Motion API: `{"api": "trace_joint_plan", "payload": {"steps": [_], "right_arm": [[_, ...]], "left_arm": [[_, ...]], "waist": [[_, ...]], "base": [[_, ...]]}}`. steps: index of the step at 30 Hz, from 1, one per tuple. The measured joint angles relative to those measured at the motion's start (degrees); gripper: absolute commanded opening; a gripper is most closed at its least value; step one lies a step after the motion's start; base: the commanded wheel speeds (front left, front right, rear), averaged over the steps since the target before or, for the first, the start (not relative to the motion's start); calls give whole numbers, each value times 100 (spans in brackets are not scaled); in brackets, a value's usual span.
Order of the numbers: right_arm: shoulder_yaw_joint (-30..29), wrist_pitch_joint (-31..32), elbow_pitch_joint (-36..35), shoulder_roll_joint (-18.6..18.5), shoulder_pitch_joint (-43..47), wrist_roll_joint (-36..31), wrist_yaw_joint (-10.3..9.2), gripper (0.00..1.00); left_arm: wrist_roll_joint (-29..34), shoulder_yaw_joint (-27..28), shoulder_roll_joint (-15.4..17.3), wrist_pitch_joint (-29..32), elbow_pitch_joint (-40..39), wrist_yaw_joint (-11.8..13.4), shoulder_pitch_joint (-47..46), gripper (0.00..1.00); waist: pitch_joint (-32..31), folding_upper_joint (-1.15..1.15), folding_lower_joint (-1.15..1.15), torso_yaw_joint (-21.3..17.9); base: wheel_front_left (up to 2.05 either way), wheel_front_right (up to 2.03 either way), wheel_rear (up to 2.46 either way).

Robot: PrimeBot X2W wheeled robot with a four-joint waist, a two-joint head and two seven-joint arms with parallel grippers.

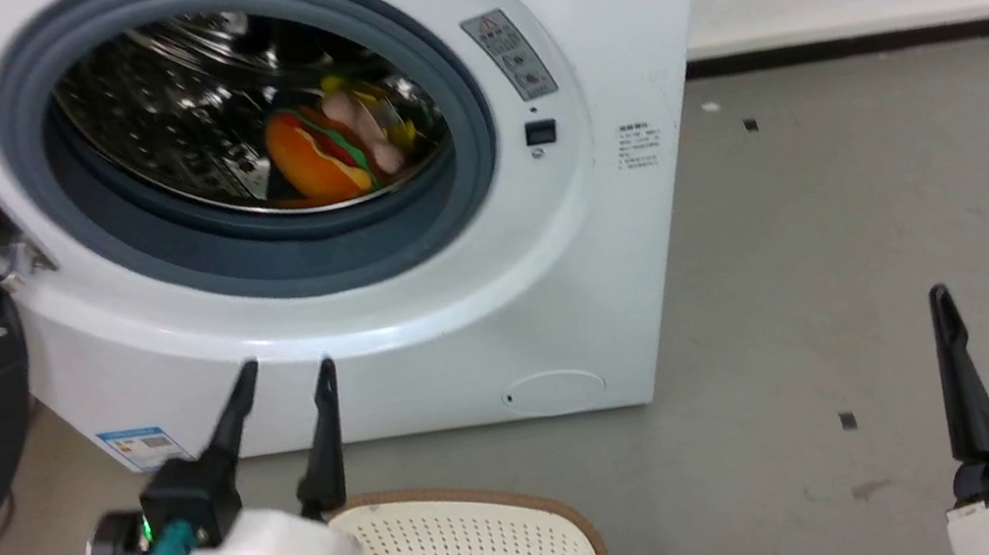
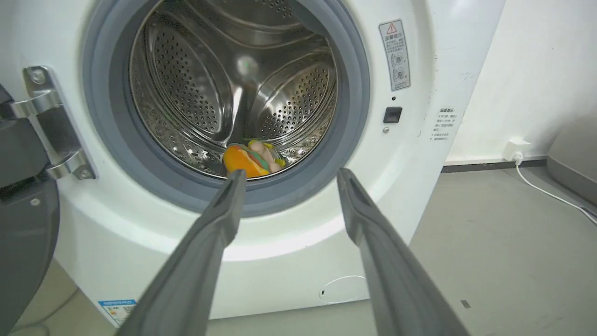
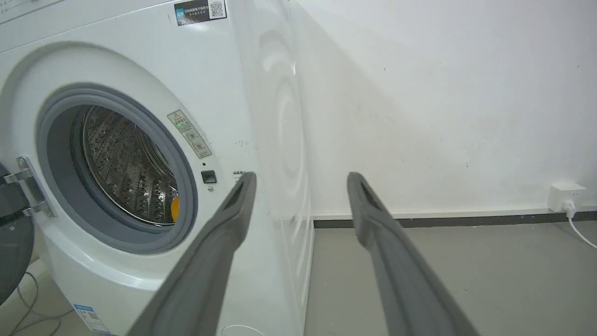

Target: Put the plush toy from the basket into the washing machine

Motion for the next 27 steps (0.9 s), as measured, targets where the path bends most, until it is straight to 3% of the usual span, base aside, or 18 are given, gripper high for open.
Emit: {"api": "trace_joint_plan", "payload": {"steps": [5, 20, 21, 27], "right_arm": [[47, 0, 33, 0, 163, 0, 0, 100], [181, 0, 197, 0, 341, 52, 0, 100], [182, 0, 199, 0, 343, 52, 0, 0], [185, 4, 199, 0, 341, 52, 0, 0]], "left_arm": [[68, 97, -153, 0, -254, 196, 638, 100], [408, 219, -437, 0, -564, 353, 1315, 100], [420, 234, -458, 0, -612, 353, 1332, 0], [424, 218, -461, 10, -608, 345, 1330, 0]], "waist": [[-284, 0, -1, 129], [-441, 0, 1, 159], [-441, 0, 1, 158], [-444, 0, 1, 153]], "base": [[0, 0, 0], [0, 0, 0], [0, 0, 0], [0, 0, 0]]}}
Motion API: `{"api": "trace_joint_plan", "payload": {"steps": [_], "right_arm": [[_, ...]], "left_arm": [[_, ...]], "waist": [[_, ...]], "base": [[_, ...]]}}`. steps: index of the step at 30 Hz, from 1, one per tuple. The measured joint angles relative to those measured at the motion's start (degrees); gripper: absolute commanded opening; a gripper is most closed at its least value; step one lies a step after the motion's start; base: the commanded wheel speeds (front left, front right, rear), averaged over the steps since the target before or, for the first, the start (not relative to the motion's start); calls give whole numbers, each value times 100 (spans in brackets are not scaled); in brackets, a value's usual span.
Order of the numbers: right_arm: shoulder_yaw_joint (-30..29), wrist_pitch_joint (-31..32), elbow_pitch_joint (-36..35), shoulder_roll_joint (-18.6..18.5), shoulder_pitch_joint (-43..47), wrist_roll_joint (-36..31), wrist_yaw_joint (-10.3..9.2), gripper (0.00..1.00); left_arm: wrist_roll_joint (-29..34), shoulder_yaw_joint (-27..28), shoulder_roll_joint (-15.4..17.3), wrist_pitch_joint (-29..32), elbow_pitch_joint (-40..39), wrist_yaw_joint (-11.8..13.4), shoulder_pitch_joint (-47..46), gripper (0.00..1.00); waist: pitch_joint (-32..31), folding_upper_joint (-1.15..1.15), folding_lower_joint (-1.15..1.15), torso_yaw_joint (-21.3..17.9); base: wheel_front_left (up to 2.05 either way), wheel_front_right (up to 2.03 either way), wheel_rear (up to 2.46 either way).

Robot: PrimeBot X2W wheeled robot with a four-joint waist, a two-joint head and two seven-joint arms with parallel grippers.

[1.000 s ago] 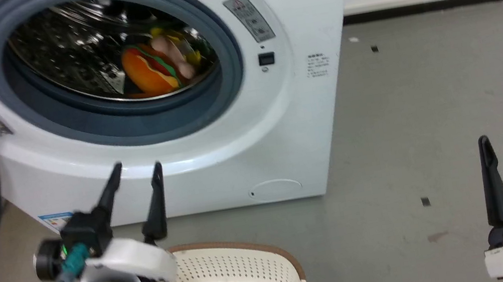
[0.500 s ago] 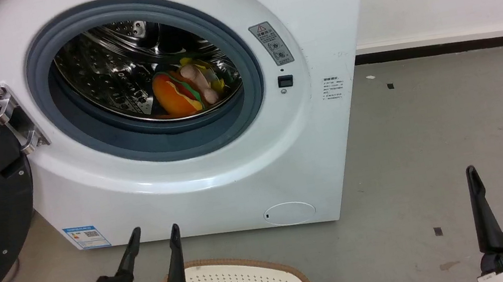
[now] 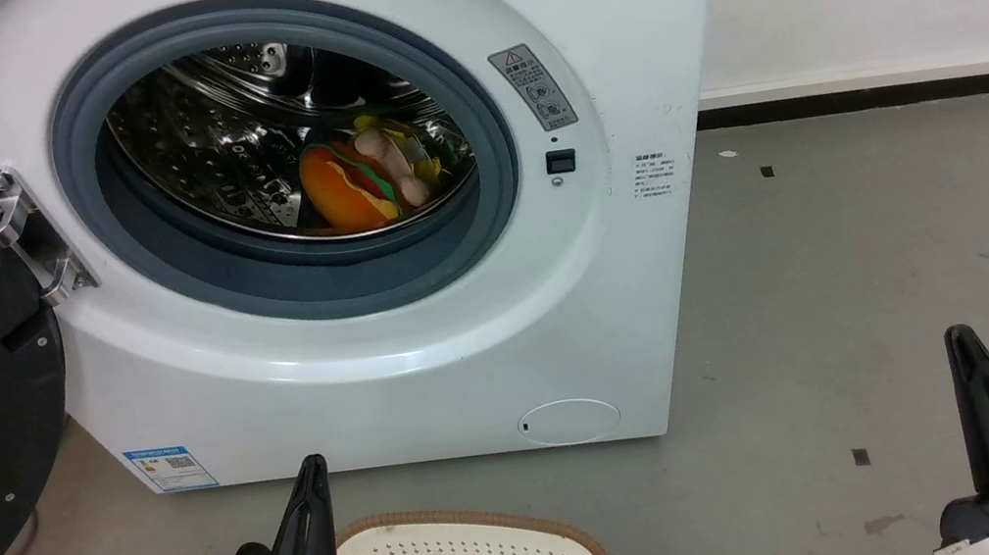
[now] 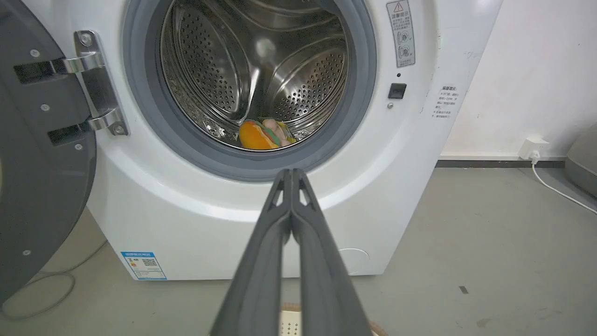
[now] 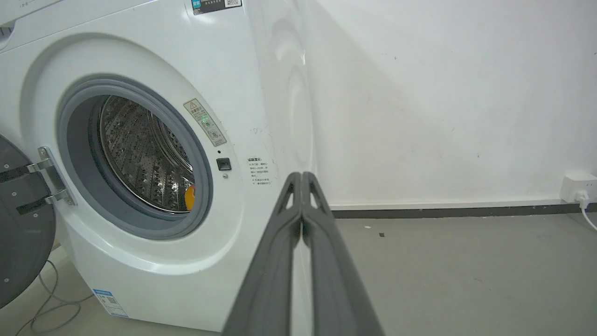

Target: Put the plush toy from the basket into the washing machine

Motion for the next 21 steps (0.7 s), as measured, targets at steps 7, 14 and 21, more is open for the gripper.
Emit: {"api": "trace_joint_plan", "payload": {"steps": [7, 14, 21], "right_arm": [[13, 76, 14, 0, -5, -13, 0, 0], [29, 157, 36, 0, -9, -75, 0, 0], [45, 241, 58, 0, -24, -177, 0, 0]], "left_arm": [[29, 35, -26, 77, -34, -1, 0, 0], [93, 97, -60, 162, -87, -2, 0, 0], [186, 158, -85, 245, -142, -7, 0, 0]], "waist": [[-7, 0, 1, -18], [-13, 0, 1, -36], [-20, 0, 1, -54]], "base": [[0, 0, 0], [0, 0, 0], [0, 0, 0]]}}
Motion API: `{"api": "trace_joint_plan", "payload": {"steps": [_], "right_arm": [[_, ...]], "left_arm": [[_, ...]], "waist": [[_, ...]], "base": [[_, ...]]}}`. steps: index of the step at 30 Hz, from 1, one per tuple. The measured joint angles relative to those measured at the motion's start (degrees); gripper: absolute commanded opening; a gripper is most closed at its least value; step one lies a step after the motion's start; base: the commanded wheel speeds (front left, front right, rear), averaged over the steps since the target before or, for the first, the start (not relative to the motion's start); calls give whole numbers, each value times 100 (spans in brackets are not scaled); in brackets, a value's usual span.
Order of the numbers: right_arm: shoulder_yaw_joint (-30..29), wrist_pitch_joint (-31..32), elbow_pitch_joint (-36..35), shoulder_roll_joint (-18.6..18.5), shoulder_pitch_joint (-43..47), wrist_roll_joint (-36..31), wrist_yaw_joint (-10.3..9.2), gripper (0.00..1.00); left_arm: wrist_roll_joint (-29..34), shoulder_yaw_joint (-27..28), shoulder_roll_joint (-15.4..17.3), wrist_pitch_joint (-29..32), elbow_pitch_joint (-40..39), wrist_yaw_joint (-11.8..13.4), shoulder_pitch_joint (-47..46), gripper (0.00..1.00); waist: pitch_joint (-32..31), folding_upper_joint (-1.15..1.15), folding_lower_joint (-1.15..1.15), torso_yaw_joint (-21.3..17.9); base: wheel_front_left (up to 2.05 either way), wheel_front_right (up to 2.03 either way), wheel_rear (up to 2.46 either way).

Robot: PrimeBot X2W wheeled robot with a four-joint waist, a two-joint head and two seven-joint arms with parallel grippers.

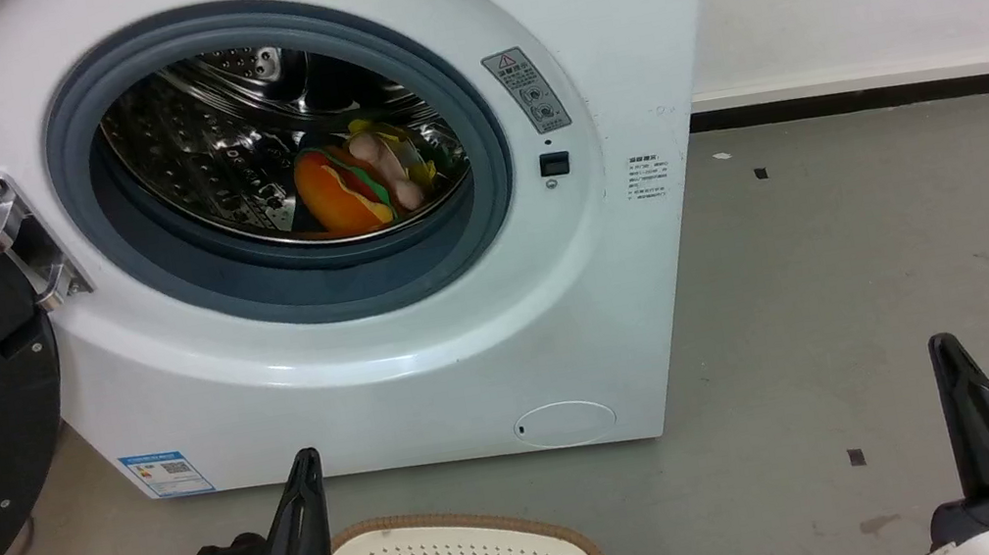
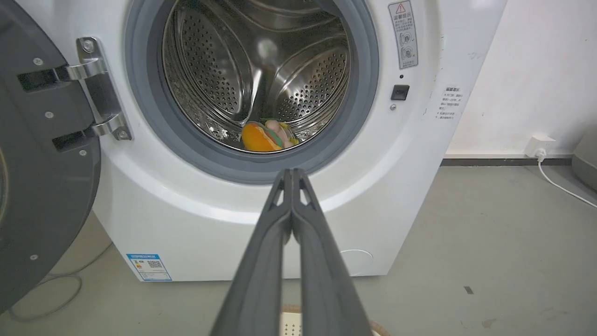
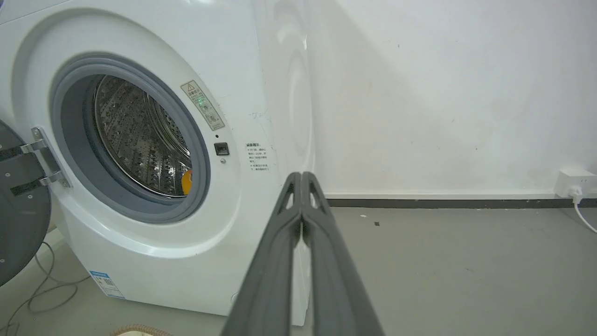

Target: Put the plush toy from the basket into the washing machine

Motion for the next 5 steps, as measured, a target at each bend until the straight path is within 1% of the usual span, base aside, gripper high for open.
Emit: {"api": "trace_joint_plan", "payload": {"steps": [5], "right_arm": [[14, 62, 15, 0, -14, -40, 0, 0]], "left_arm": [[53, 35, -18, 59, -34, -2, 0, 0]], "waist": [[-4, 0, 0, -13]], "base": [[0, 0, 0]]}}
